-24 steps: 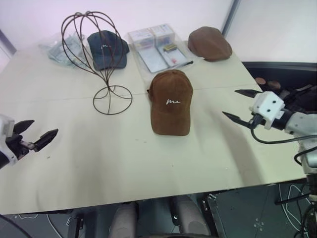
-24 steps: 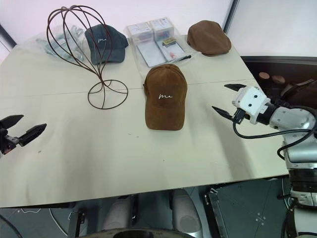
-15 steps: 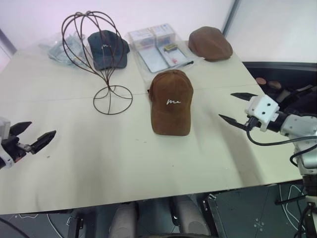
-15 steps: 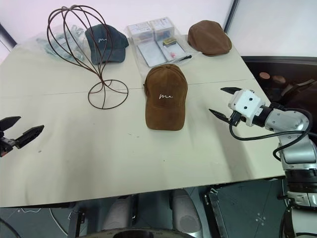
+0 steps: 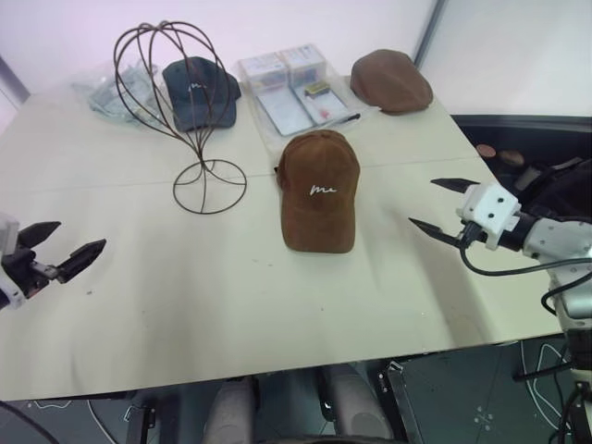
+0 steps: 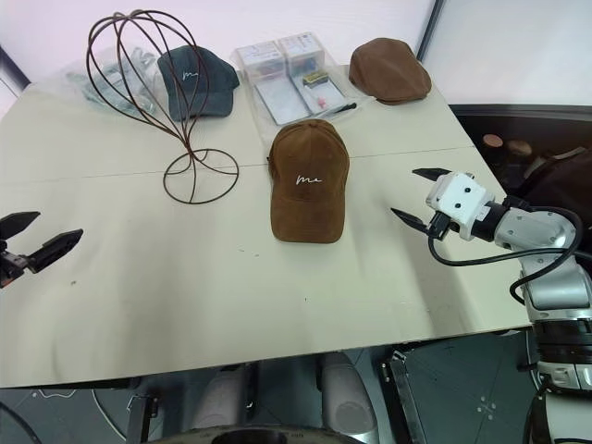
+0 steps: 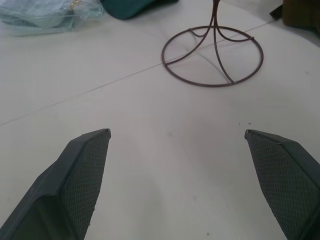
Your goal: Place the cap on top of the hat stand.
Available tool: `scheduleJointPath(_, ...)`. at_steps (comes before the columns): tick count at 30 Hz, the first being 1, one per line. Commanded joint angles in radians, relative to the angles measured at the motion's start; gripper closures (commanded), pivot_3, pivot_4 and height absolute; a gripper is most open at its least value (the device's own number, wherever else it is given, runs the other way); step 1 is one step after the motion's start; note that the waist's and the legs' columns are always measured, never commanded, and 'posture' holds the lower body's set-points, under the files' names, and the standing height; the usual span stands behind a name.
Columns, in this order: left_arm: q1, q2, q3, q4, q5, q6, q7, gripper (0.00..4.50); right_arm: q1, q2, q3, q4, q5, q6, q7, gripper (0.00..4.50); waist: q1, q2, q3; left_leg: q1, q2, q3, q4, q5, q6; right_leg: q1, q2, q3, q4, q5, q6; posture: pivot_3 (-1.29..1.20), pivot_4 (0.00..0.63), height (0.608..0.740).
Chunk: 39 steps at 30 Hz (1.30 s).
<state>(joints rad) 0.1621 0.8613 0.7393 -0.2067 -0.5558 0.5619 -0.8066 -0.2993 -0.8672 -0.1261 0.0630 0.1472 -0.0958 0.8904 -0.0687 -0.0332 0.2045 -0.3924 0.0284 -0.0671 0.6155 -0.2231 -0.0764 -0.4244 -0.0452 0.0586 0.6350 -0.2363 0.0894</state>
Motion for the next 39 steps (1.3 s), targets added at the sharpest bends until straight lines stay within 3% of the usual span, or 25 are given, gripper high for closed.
scheduleJointPath(1, -0.01, 0.023, 0.013, 0.002, 0.001, -0.012, -0.01, 0.0, -0.004, -0.009, -0.03, -0.029, 0.004, -0.019, -0.009, 0.58, 0.0, 0.0, 0.0, 0.0, 0.0, 0.0, 0.0, 0.0, 0.0, 0.0, 0.0, 0.0, 0.0, 0.0, 0.0, 0.0, 0.15, 0.74)
scheduleJointPath(12, -0.008, 0.034, 0.006, 0.002, 0.001, -0.003, -0.038, 0.0, 0.013, -0.019, -0.032, -0.036, 0.007, -0.03, 0.007, 0.58, 0.0, 0.0, 0.0, 0.0, 0.0, 0.0, 0.0, 0.0, 0.0, 0.0, 0.0, 0.0, 0.0, 0.0, 0.0, 0.0, 0.15, 0.74)
scheduleJointPath(20, -0.008, 0.094, 0.002, -0.08, -0.099, 0.111, -0.12, 0.0, 0.201, -0.076, -0.052, -0.294, 0.071, 0.031, 0.094, 0.58, 0.003, 0.0, 0.0, 0.0, 0.0, 0.0, 0.0, 0.0, 0.0, 0.0, 0.0, 0.0, 0.0, 0.0, 0.001, 0.0, 0.15, 0.74)
scheduleJointPath(31, -0.169, 0.144, -0.017, -0.205, -0.383, 0.339, -0.13, 0.0, 0.239, 0.064, 0.056, -0.465, -0.012, 0.097, -0.05, 0.58, 0.002, -0.001, -0.001, 0.0, 0.001, 0.001, 0.003, 0.0, 0.0, 0.001, 0.0, 0.0, 0.0, 0.0, 0.001, 0.0, 0.15, 0.74)
scheduleJointPath(39, -0.196, 0.179, -0.034, -0.199, -0.37, 0.333, -0.119, 0.0, 0.233, 0.142, 0.212, -0.455, -0.134, 0.043, -0.087, 0.58, 0.001, -0.001, -0.001, 0.001, 0.001, 0.001, 0.002, 0.0, 0.0, 0.0, 0.001, 0.0, 0.001, 0.0, 0.001, 0.0, 0.15, 0.74)
